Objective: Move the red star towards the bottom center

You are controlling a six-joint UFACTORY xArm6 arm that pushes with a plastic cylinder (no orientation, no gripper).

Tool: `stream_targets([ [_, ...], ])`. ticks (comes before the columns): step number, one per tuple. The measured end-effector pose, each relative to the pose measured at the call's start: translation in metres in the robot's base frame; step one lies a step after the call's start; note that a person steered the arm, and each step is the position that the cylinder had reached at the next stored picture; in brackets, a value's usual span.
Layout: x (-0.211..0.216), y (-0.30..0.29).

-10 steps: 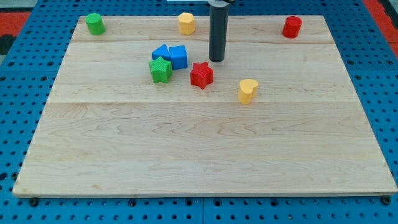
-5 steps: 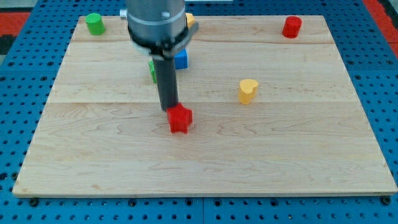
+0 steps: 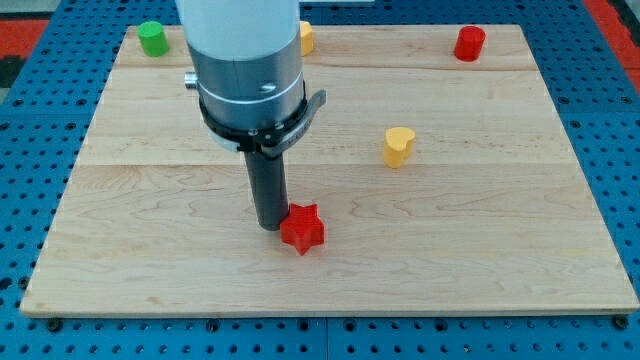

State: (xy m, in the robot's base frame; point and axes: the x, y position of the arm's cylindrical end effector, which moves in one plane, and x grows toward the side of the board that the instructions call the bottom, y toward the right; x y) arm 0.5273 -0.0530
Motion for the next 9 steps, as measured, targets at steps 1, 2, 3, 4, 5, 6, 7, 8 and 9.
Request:
stream_targets([
  [1, 0.000, -0.007],
  [2, 0.000, -0.007],
  [3, 0.000, -0.007],
  [4, -0.008, -0.007],
  [5, -0.035, -0.003],
  [6, -0.040, 0.011],
  [7, -0.026, 0.011],
  [8, -0.012, 0.002],
  [9, -0.018, -0.028],
])
